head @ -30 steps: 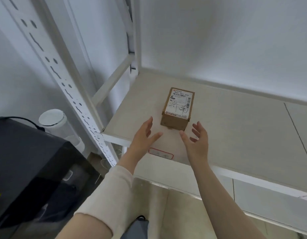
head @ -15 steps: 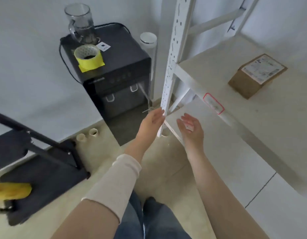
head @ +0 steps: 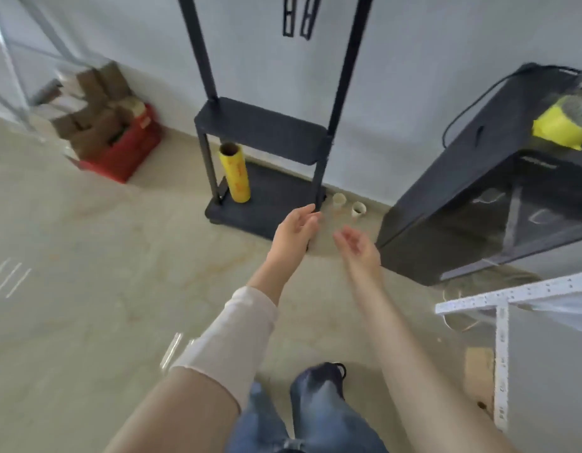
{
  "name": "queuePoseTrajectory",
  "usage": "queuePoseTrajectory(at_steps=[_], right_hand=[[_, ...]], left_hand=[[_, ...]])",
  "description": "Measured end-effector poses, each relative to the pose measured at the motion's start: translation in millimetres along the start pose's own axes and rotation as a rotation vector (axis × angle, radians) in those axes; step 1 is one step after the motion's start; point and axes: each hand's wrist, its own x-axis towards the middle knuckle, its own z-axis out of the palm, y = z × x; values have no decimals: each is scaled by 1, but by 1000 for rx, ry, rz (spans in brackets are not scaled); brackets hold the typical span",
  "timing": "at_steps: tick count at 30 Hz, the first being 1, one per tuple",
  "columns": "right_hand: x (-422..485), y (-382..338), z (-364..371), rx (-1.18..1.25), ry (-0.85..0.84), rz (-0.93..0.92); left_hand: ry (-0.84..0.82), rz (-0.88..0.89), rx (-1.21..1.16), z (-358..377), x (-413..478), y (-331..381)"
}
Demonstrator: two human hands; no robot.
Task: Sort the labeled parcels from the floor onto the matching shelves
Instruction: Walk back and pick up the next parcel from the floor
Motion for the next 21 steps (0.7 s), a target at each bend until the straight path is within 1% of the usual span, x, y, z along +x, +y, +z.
queuePoseTrajectory(at_steps=[5,8,11,15,18,21], right_hand=[[-40,-1,144,-68,-290,29],[-65,-4,222,-131,-424,33],[-84,-6,289,-192,-541,25],[-104,-1,381,-266,-702,70],[-112,-4,441,-284,-823,86],[-108,-18,502,-287,-894,94]], left_hand=[[303,-47,-166,-154,-37,-27],[482,-54,-272,-233,-62,-47],[622,-60,-368,-291,-83,-67],[825,-74,-516,-364,-103,-96],[989,-83,-694,-414,-103,-107],[1068,-62,-800,-466,-88,-104]])
